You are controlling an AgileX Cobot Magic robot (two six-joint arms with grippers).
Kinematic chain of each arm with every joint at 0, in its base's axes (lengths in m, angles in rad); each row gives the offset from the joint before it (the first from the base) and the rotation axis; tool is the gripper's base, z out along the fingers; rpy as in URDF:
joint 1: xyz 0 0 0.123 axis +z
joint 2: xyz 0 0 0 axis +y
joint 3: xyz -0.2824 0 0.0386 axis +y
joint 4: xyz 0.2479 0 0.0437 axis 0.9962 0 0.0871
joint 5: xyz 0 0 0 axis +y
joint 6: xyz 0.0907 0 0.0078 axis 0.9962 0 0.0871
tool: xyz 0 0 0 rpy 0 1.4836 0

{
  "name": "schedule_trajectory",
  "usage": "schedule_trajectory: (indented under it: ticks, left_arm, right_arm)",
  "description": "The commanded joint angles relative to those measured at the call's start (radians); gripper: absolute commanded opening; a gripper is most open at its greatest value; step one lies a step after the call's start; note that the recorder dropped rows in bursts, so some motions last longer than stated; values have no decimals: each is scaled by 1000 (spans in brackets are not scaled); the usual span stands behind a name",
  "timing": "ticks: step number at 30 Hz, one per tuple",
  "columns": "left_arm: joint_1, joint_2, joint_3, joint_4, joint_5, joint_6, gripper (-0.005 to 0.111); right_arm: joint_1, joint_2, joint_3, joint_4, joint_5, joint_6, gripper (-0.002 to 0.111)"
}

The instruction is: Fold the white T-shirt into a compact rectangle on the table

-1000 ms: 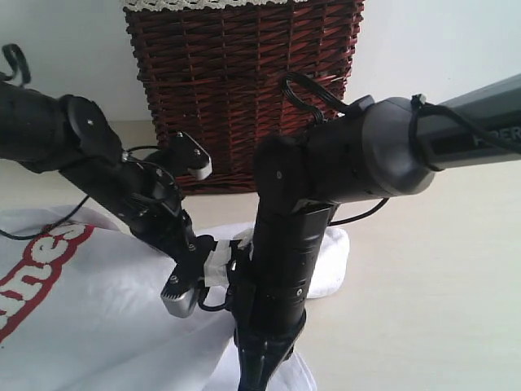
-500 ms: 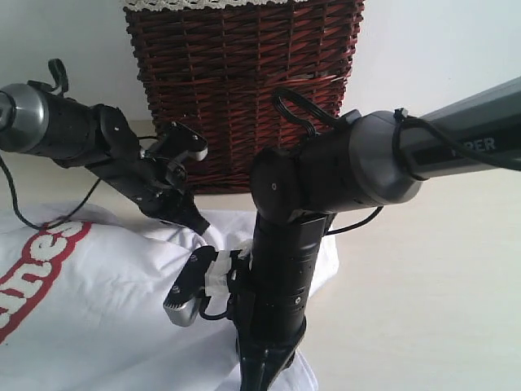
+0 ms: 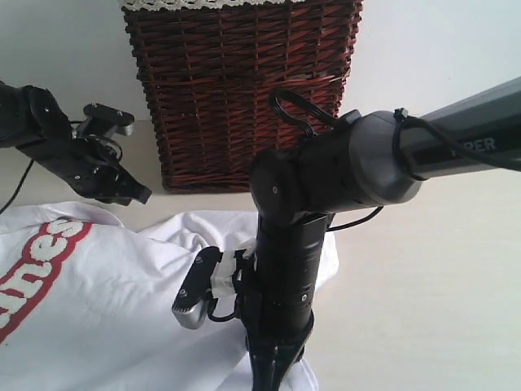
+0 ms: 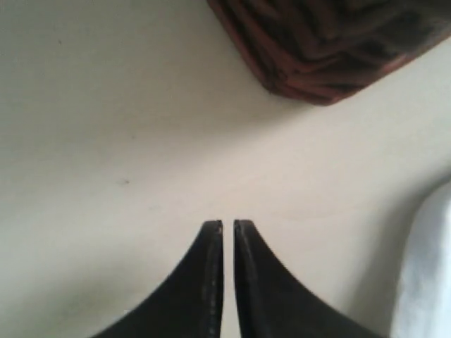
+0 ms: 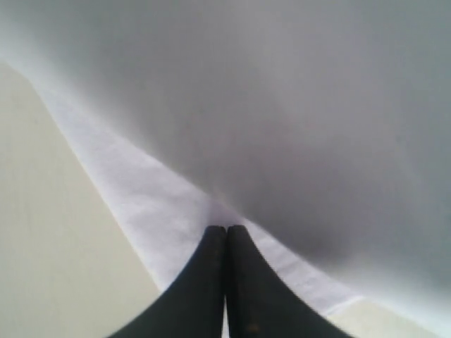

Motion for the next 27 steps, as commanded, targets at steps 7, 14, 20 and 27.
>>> schedule_trajectory:
  ticks: [7,14,20,27]
  left_arm:
    - [191,-139,-10,100,259,-121,8]
    - [317,-30,-10,93,300,-100,8]
    - [319,-91,-10,64,194,-72,8]
    - [312,-248,-10,-147,292,100,8]
  right_arm:
    - [-217,-115,-108,-175,-323,353,0]
    - [-359,66,-123,-51,-402,263,0]
    - [-359,163,-152,73,-410,138,0]
    - [-359,190,-152,9,-410,171,0]
